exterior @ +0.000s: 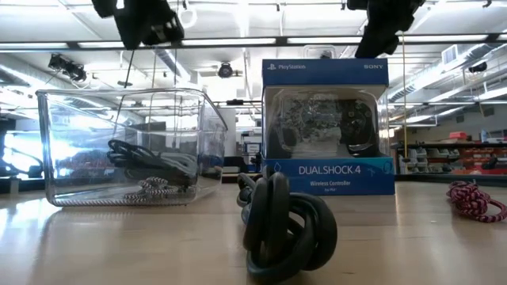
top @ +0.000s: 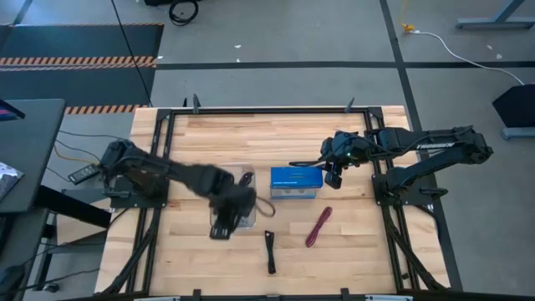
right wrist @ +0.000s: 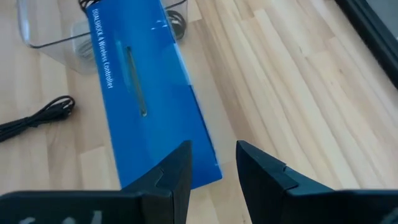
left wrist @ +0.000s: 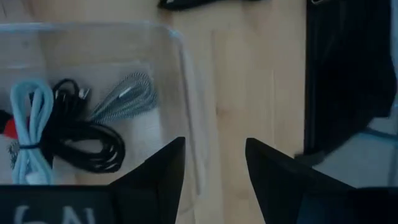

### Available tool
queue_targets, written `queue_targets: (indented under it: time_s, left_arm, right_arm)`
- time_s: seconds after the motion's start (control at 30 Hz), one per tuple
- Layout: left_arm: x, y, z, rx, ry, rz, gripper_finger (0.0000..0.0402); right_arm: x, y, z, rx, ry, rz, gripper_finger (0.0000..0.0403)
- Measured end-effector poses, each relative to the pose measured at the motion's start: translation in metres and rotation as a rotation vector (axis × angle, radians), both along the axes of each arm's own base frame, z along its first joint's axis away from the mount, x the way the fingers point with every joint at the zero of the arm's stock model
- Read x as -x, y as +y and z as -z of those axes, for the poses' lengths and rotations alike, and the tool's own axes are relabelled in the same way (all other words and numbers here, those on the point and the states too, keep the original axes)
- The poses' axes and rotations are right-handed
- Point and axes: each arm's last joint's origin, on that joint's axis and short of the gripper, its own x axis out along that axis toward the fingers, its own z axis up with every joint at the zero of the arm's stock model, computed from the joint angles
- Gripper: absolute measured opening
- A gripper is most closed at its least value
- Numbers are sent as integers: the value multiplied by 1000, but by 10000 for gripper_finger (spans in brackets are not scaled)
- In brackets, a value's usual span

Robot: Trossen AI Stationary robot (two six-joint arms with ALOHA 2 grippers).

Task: Pick and place USB-C Cables
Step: Adjust the transparent bin

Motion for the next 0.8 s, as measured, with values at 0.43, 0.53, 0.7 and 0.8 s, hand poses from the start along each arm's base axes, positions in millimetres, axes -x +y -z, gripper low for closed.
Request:
queue_targets:
  time_s: [0.43,0.53,0.7,0.8]
  left_arm:
    - [12,-66,2,-260,-250,3,176]
    - [12,-74,16,-252,-294,10,176]
    - [17,-76,51,-223,-277,18,176]
    - [21,-72,64,-228,-240,0,176]
  right_arm:
    - [-5,45,-6,-98,-87,-459,130]
    - [-8,61,-2,-89,-77,-504,130]
    - [-21,83,19,-41,20,-533,130]
    - [-31,92,36,-55,96,-515,130]
